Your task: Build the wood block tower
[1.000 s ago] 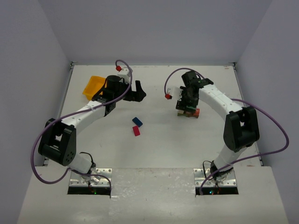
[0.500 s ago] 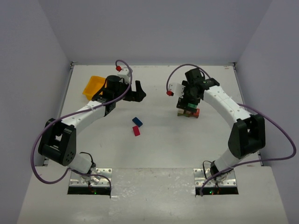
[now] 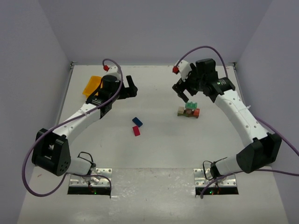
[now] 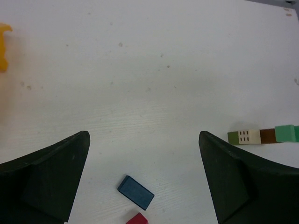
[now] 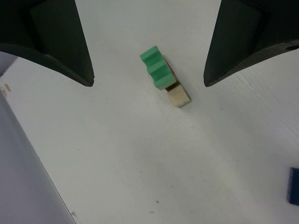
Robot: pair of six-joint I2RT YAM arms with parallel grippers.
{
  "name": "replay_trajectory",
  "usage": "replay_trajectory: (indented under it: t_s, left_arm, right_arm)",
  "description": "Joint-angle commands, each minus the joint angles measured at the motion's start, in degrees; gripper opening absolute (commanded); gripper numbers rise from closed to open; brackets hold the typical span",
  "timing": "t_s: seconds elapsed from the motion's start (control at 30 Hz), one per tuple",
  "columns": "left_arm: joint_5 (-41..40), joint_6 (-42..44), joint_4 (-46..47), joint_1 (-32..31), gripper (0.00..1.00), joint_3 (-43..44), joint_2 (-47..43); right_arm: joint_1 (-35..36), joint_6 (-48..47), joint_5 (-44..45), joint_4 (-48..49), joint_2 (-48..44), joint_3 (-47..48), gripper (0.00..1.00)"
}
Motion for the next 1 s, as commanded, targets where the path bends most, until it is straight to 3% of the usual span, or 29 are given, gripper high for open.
replay_trajectory:
  t_s: [0.0,0.07,0.23,0.37,0.53,0.73,0.97]
  left_arm:
    - [-12.5,-5.7,-5.6,-0.5,1.00,1.3,-4.0]
    - [-15.5,-7.6,-6.1,-0.2,1.00,-0.4,-6.6]
    - [-16.8,-11.1,-5.4,1.1,1.00,-3.7,-10.4]
    - [-22.9,-14.7,-7.6,1.9,1.00,-5.5,-12.9]
    - [-25.1,-16.2,-9.0,2.3,1.00,-6.6,-15.2]
    - [-22.2,-14.5,-6.8,2.3,1.00,-7.9,-16.3]
    - [-21.3,-13.6,-5.5,2.3,1.00,-8.5,-16.5]
  right_arm:
    - [4.3,15.8,-4.7,8.0,-3.3,-0.3,0.99]
    - [13.9,19.0,1.8,11.1,-5.0,-4.3,0.99]
    - [22.2,29.6,3.9,16.4,-5.1,-11.3,0.99]
    - [30.8,34.7,9.6,22.4,-2.0,-16.7,0.99]
    - [33.7,38.7,17.4,23.4,6.7,-15.4,0.99]
    - [33.8,40.8,32.2,17.4,17.8,-4.9,0.99]
    - [33.8,40.6,27.4,21.5,22.9,-2.7,0.99]
